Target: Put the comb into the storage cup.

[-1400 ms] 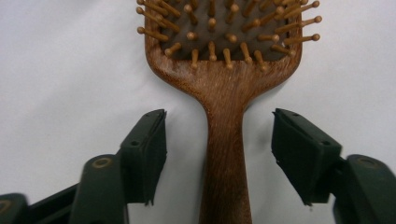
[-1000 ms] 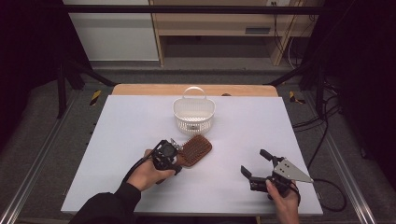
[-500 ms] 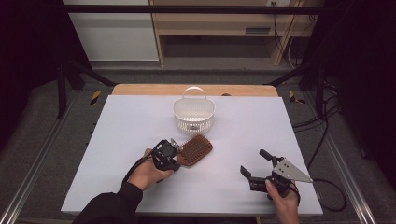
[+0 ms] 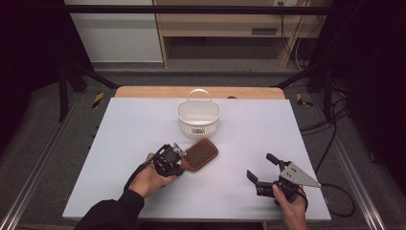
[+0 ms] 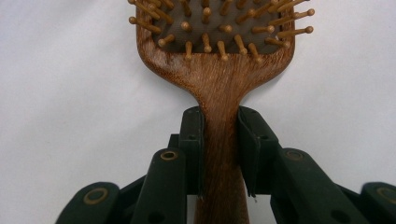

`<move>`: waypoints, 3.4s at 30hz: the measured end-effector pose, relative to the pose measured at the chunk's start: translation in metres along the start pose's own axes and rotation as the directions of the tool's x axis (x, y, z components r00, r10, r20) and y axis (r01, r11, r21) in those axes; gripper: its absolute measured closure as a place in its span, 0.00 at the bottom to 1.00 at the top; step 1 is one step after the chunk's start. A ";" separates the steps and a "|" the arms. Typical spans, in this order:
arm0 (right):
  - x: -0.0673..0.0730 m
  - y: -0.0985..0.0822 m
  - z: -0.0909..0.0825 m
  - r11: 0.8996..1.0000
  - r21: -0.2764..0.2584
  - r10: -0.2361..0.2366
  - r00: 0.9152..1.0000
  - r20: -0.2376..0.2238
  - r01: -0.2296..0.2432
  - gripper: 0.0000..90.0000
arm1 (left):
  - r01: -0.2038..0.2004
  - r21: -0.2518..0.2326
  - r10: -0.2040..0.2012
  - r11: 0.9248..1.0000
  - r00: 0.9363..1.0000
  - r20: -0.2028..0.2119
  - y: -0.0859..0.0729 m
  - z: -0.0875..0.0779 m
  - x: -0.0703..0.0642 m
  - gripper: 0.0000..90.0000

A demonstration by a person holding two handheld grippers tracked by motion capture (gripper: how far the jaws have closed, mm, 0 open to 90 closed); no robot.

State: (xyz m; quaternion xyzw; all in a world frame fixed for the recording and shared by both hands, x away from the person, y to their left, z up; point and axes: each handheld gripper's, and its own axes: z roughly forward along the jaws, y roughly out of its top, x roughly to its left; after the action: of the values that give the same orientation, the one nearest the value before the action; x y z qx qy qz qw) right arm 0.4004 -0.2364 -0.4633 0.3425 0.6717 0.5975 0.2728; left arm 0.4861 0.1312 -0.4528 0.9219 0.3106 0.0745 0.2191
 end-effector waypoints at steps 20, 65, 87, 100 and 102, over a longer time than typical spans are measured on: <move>0.009 0.001 0.004 1.000 0.022 0.002 1.000 -0.030 -0.001 0.06 | -0.026 -0.207 0.012 0.978 0.998 -0.068 -0.018 -0.017 -0.010 0.80; 0.051 0.025 0.068 0.983 0.123 0.162 0.961 -0.226 -0.137 0.05 | -0.079 -0.443 0.031 0.893 0.993 -0.116 -0.015 -0.041 -0.043 0.80; 0.049 0.065 0.091 0.972 0.087 0.234 0.928 -0.288 -0.218 0.07 | -0.101 -0.568 0.020 0.817 0.989 -0.148 -0.010 -0.042 -0.063 0.80; 0.043 0.066 0.097 0.959 0.094 0.284 0.917 -0.281 -0.268 0.09 | -0.108 -0.576 0.022 0.810 0.988 -0.153 -0.009 -0.041 -0.066 0.80; 0.041 0.067 0.098 0.956 0.095 0.294 0.914 -0.278 -0.279 0.10 | -0.106 -0.580 0.020 0.808 0.988 -0.152 -0.009 -0.041 -0.066 0.80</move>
State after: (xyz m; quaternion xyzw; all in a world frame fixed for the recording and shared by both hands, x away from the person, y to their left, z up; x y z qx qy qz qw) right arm 0.4600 -0.1401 -0.4090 0.3532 0.6626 0.6565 0.0722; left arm 0.4174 0.1117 -0.4204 0.8118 0.2565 0.2378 0.4676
